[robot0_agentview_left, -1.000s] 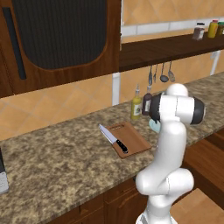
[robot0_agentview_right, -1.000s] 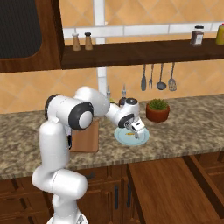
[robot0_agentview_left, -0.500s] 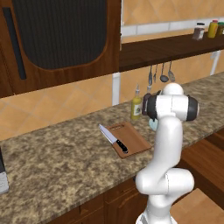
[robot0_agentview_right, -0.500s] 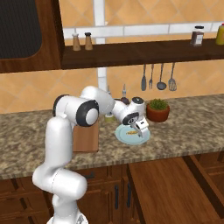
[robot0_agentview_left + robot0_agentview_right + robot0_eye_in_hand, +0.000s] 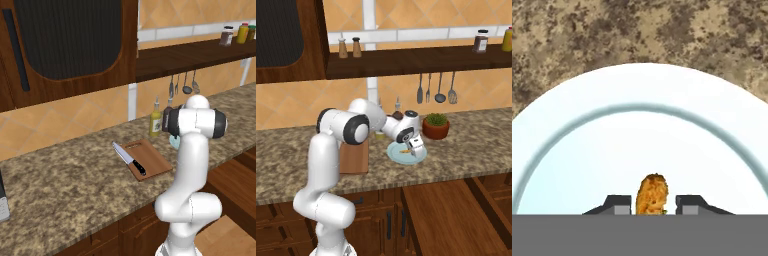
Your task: Pick up the knife from the drawer and place it on the cutting board. Then place the meat from the plate to the cutting board.
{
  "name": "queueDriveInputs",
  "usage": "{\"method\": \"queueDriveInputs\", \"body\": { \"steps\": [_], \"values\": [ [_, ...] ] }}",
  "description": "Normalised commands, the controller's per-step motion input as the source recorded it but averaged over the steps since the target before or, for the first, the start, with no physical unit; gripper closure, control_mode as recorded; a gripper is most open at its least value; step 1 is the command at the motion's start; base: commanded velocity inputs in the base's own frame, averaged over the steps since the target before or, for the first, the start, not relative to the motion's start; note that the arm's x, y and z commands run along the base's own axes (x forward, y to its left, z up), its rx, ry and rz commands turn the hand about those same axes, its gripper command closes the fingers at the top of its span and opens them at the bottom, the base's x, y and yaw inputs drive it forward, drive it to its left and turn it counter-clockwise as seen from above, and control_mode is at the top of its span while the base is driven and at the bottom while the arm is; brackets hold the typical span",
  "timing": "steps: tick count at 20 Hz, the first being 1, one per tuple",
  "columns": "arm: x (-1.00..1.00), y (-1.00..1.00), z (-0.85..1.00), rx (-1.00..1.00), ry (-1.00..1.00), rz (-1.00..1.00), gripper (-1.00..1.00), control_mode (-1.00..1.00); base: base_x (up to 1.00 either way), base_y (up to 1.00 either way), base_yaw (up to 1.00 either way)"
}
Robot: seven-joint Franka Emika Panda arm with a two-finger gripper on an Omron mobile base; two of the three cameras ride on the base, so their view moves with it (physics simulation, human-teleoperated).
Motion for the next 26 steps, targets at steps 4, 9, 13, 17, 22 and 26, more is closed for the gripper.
{"method": "queueDriveInputs", "body": {
  "steps": [4, 9, 13, 17, 22, 26],
  "values": [
    [-0.13, 0.55, -0.09, -0.01, -0.01, -0.21, 1.00, -1.00, 0.00, 0.00, 0.00],
    [-0.21, 0.29, 0.31, 0.00, -0.05, -0.20, 1.00, -1.00, 0.00, 0.00, 0.00],
    [-0.44, 0.11, 0.93, -0.04, -0.03, -0.06, 1.00, -1.00, 0.00, 0.00, 0.00],
    [-0.47, 0.18, 0.91, -0.09, -0.06, 0.22, 1.00, -1.00, 0.00, 0.00, 0.00],
    [-0.23, 0.68, 0.22, 0.00, -0.09, 0.55, 1.00, -1.00, 0.00, 0.00, 0.00],
    [-0.07, 0.76, 0.00, 0.08, -0.08, 0.67, 1.00, -1.00, 0.00, 0.00, 0.00]
  ]
}}
